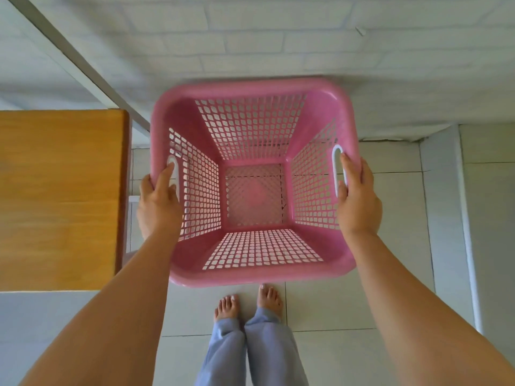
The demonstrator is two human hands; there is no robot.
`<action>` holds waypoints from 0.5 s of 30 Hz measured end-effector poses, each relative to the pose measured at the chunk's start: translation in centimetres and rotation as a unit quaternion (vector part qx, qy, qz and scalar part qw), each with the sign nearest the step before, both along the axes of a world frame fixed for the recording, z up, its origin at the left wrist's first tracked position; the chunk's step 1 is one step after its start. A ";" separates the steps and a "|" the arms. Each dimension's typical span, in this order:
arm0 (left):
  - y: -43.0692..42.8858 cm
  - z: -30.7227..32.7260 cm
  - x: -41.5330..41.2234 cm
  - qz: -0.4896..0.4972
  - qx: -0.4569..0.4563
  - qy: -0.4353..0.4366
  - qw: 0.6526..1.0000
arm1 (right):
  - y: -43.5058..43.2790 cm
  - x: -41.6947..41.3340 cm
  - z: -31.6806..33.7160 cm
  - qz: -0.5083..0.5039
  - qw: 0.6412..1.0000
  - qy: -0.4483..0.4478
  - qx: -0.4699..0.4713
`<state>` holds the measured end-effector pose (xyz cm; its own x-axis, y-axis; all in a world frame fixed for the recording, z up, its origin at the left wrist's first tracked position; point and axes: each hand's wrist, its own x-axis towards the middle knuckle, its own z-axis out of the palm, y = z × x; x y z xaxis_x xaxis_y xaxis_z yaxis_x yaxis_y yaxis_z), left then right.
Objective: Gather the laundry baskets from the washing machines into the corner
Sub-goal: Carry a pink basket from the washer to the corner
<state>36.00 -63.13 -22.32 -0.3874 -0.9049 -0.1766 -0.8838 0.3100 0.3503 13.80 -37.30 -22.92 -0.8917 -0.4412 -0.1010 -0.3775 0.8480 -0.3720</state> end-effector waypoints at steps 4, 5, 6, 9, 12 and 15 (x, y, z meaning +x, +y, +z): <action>-0.5 -0.8 0.1 -0.017 -0.010 -0.035 0.999 | -0.3 -0.1 -0.1 0.009 1.000 0.012 0.010; -0.4 -0.9 0.1 -0.022 -0.015 -0.054 0.998 | -0.4 -0.1 -0.1 0.013 1.000 0.015 0.020; -0.4 -1.0 0.1 -0.028 -0.021 -0.072 0.997 | -0.5 -0.1 0.0 0.015 0.999 0.017 0.034; -0.2 -1.2 0.3 -0.074 -0.040 -0.125 0.989 | -0.7 -0.1 0.3 0.008 0.997 0.014 0.072; 0.1 -0.7 0.7 -0.119 -0.041 -0.167 0.978 | -0.7 0.4 1.0 0.018 0.996 0.003 0.092; 0.9 0.7 0.6 -0.150 -0.036 -0.170 0.973 | -0.3 1.8 2.3 0.016 0.996 -0.005 0.089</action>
